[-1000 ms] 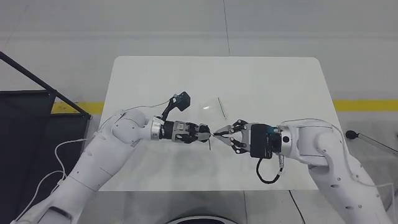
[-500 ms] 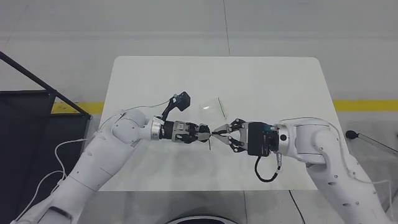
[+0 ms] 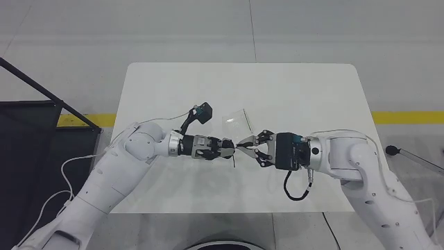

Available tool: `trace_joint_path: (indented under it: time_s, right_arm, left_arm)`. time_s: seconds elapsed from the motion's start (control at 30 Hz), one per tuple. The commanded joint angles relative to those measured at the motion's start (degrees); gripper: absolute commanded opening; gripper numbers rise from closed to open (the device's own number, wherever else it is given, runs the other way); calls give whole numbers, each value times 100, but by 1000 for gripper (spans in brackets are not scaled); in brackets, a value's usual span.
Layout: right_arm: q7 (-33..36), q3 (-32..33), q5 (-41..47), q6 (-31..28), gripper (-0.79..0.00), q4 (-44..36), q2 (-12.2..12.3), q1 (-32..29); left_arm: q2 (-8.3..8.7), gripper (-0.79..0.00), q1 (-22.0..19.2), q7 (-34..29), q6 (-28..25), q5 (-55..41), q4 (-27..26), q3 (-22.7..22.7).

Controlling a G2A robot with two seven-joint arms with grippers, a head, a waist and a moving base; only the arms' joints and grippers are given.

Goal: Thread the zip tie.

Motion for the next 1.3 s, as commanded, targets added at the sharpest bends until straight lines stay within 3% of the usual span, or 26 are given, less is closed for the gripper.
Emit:
trace_joint_path:
  time_s: [0.0,1.27]
  right_arm:
    - [3,4,0,10,-785,2,-2,-3]
    - [-95,178,-603,991,-785,-231,-70,-261]
  left_arm:
    - [0,-785,0,0,0,0,0,0]
    - [0,-785,0,0,0,0,0,0]
